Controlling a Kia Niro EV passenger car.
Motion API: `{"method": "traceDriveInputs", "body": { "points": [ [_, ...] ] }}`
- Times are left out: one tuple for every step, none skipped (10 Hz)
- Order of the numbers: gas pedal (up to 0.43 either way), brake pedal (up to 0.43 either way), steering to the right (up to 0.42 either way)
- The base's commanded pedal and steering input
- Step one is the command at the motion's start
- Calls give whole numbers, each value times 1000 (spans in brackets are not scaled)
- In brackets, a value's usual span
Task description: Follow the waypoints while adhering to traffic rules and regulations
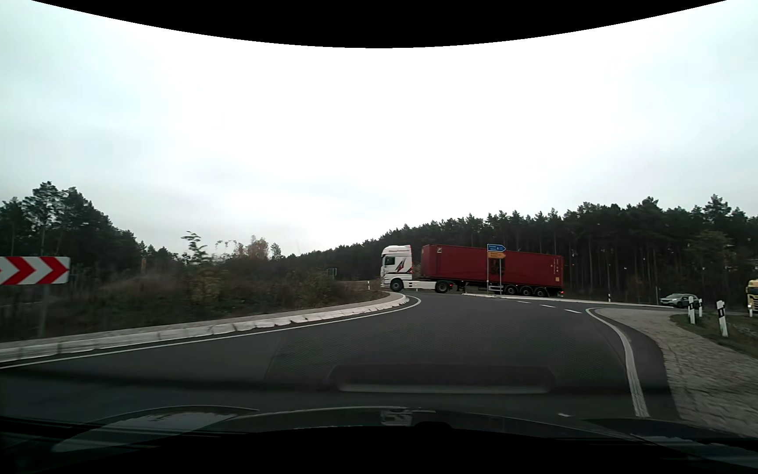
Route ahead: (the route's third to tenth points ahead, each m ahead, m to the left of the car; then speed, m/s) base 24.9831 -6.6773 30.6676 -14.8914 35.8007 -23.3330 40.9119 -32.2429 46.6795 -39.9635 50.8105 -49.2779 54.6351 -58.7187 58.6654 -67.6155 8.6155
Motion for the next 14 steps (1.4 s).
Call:
{"method": "traceDriveInputs", "body": {
  "points": [
    [228, 0, 134],
    [228, 0, 134],
    [228, 0, 129],
    [228, 0, 119],
    [228, 0, 114],
    [228, 0, 109],
    [240, 0, 105],
    [240, 0, 105],
    [240, 0, 105],
    [240, 0, 105],
    [240, 0, 105],
    [240, 0, 111],
    [240, 0, 115],
    [240, 0, 122]
  ]
}}
